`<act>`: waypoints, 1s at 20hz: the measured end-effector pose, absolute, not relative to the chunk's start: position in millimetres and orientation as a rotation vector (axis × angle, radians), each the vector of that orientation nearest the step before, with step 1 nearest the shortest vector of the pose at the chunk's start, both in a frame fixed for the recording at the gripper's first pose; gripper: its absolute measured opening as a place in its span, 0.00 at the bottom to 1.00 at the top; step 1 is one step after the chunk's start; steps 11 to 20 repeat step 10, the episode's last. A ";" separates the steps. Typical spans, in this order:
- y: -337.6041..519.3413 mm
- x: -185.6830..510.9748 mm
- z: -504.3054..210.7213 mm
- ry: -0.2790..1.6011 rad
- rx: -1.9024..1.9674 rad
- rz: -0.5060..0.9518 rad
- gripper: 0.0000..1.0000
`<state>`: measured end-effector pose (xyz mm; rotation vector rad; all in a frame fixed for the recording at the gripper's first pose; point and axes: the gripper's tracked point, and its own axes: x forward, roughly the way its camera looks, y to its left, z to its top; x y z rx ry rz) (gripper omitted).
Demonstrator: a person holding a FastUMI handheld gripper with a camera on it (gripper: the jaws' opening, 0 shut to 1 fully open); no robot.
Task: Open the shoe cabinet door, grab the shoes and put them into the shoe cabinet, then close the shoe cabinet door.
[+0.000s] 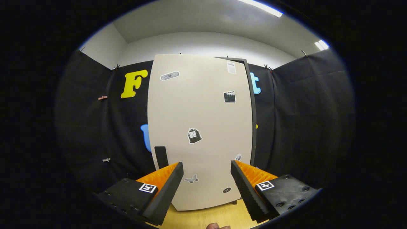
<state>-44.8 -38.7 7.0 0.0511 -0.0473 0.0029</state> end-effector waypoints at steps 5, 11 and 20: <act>-32.9 -49.4 8.1 -0.046 0.053 0.012 0.97; -36.5 -52.8 13.1 -0.057 0.052 0.004 0.97; -36.5 -52.8 13.1 -0.057 0.052 0.004 0.97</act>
